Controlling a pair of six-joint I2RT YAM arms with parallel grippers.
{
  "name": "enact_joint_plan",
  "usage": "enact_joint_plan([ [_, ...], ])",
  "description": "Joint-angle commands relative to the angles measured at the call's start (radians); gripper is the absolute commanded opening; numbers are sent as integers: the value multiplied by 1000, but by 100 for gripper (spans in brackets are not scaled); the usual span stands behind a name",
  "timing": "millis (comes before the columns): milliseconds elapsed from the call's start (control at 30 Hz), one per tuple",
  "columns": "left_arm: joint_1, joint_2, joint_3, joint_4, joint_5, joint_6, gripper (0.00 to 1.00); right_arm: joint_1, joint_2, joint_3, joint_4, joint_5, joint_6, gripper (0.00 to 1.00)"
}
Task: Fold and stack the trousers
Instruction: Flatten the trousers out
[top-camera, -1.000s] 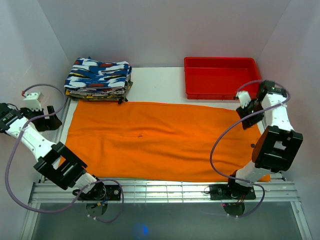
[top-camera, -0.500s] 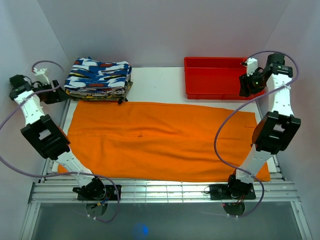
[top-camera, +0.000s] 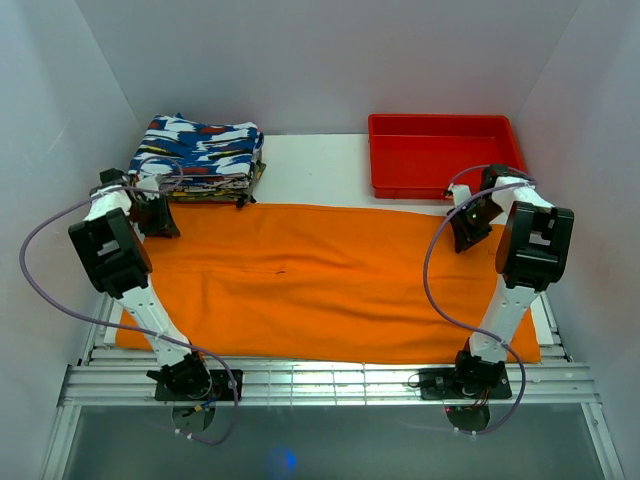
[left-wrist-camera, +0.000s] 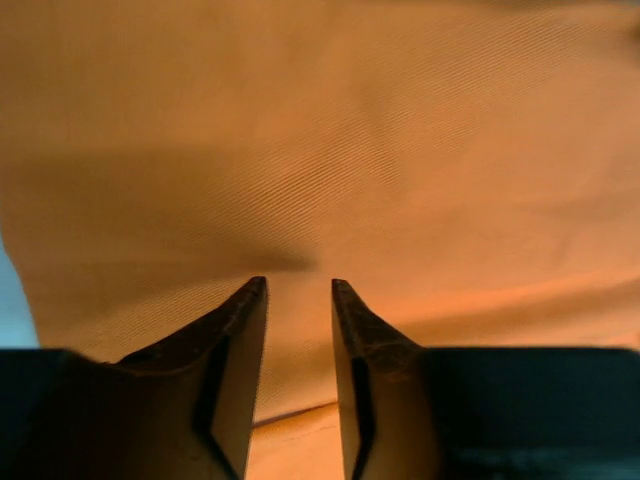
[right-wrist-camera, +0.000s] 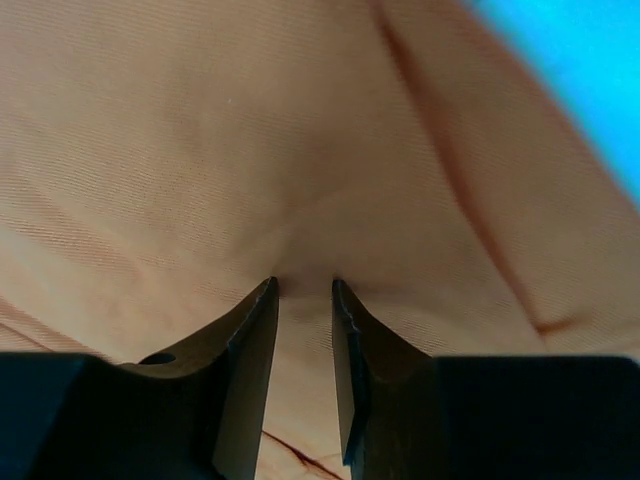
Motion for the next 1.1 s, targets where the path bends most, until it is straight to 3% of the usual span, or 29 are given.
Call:
enact_joint_plan([
  [0,1,13,-87,7,-130,33,41,20,12,-70,64,72,-18,33],
  [200,8,-21,-233,15,-236,102,29,30,-14,-226,88,150,-98,29],
  [467,64,-143,-446,-18,-296,260,27,30,-182,-442,78,176,-225,26],
  [633,141,-177,-400,-108,-272,327,25,23,-288,-464,29,140,-271,27],
  [733,158,-217,-273,-210,-160,389,37,-1,-308,-366,-22,121,-297,40],
  [767,159,-225,-233,-235,-88,406,49,-12,-302,-270,-54,115,-308,48],
  [833,159,-235,-105,-296,-19,447,58,-41,-261,-167,-88,112,-351,69],
  [900,159,-228,-29,-311,61,464,65,-58,-217,-17,-157,114,-423,73],
  [1067,159,-183,121,-291,201,551,72,-81,-42,186,-270,124,-579,77],
])
